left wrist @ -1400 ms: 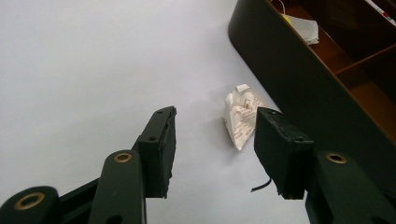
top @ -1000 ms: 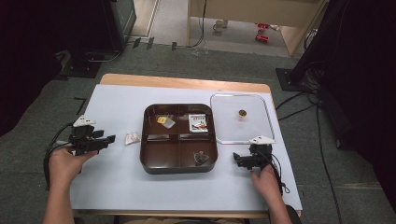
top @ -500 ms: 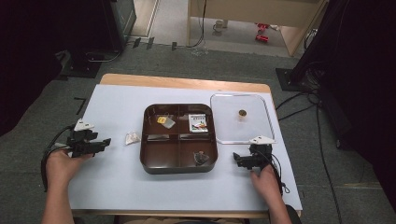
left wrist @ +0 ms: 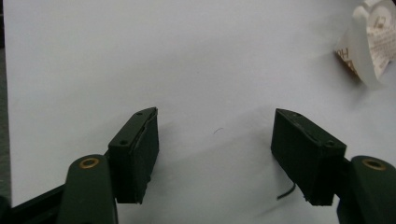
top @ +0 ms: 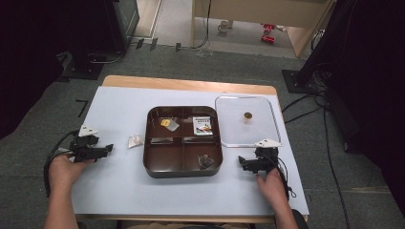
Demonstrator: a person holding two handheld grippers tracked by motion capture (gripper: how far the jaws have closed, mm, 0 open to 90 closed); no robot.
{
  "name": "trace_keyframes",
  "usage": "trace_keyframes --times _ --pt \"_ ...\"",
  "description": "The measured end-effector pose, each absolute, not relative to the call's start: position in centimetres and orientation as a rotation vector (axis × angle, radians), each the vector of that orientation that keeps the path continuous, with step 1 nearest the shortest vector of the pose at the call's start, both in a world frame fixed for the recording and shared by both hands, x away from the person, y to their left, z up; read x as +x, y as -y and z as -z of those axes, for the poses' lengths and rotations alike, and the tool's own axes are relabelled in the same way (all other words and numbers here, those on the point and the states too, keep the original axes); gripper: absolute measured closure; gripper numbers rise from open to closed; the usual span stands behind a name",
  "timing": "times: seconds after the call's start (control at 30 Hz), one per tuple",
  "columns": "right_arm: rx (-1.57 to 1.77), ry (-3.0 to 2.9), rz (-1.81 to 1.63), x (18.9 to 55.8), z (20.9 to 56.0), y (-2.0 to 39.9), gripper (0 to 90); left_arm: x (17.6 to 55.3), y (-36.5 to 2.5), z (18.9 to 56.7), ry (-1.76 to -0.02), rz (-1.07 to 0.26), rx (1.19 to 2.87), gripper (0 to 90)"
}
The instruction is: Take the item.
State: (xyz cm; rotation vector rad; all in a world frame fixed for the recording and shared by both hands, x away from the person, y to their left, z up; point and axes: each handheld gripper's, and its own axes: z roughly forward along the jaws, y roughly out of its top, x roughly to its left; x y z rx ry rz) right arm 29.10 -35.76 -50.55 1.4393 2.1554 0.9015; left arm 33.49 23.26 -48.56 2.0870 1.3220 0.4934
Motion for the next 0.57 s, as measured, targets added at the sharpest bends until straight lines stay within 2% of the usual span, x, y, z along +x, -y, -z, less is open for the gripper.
trace_keyframes --times 0.23,0.27,0.3,0.33,0.57 --pt "1.439 -2.156 -0.901 29.10 50.55 35.76 0.0 33.06 -23.20 49.06 -1.303 -0.515 2.047 28.4" --pt "1.439 -2.155 -0.901 29.10 50.55 35.76 0.0 32.97 -23.21 49.32 -1.279 -0.494 2.031 24.1" --pt "1.439 -2.156 -0.901 29.10 50.55 35.76 0.0 32.88 -22.99 49.55 -1.250 -0.489 2.040 14.4" --pt "1.439 -2.156 -0.901 29.10 50.55 35.76 0.0 32.83 -22.60 49.58 -1.248 -0.523 2.068 11.3" --pt "1.439 -2.155 -0.901 29.09 50.55 35.76 0.0 32.82 -22.56 49.58 -1.256 -0.524 2.062 10.9"
